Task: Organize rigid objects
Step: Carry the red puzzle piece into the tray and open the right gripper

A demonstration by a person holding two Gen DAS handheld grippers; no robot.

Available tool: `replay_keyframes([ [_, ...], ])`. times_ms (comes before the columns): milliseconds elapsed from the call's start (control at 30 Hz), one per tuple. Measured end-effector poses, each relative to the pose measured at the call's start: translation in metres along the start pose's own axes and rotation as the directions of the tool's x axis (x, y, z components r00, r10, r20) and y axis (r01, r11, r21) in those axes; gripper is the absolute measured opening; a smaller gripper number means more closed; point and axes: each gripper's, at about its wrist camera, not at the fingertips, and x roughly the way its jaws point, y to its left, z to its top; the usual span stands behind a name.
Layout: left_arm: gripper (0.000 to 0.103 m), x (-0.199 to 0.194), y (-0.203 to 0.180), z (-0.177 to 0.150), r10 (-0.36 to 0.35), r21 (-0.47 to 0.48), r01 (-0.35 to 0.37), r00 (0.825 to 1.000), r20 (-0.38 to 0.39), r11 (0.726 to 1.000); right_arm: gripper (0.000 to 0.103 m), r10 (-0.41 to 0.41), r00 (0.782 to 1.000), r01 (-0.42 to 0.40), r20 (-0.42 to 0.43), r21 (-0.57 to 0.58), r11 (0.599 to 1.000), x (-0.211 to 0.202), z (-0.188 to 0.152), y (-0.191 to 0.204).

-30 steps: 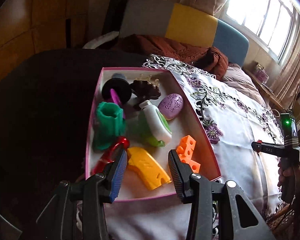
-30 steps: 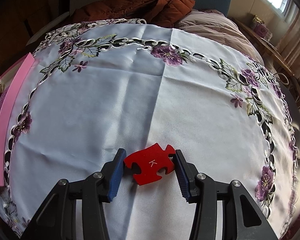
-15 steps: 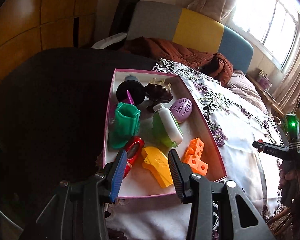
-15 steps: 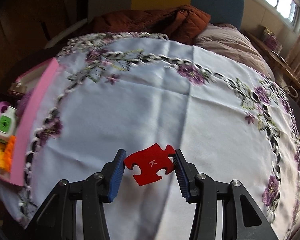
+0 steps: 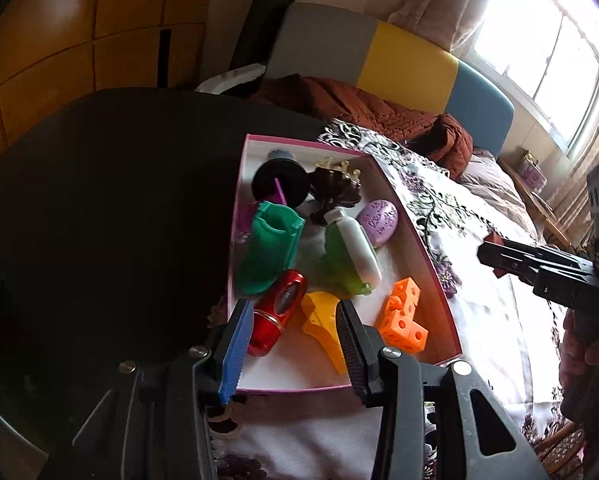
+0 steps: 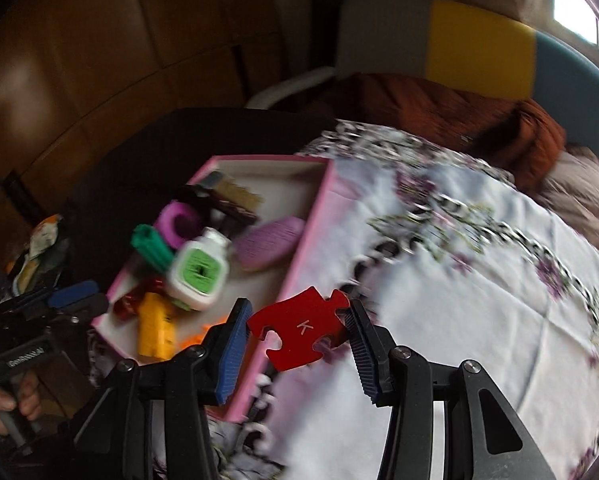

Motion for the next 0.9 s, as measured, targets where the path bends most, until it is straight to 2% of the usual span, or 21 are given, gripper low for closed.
replay_keyframes([
  [200,0.043,-0.002,0.015,0.001,0.016,-0.032,-0.016,1.0,0.004,0.999,0.049,0.021,0.999,-0.027,-0.048,-0.131,0.991,0.032,0.017,0.035],
  [400,0.043,0.001,0.023,0.001,0.029,-0.053,-0.03,1.0,-0.003,0.998,0.049,-0.048,0.989,0.013,-0.138,-0.244,0.97,0.081,0.019,0.048],
  [500,0.043,0.003,0.025,0.001,0.03,-0.053,-0.03,1.0,-0.008,0.998,0.049,-0.061,0.984,0.019,-0.165,-0.244,0.97,0.097,0.017,0.045],
  [900,0.043,0.005,0.019,0.001,0.053,-0.032,-0.053,0.999,-0.006,0.998,0.055,-0.031,0.993,0.011,-0.117,-0.165,0.986,0.092,0.013,0.042],
])
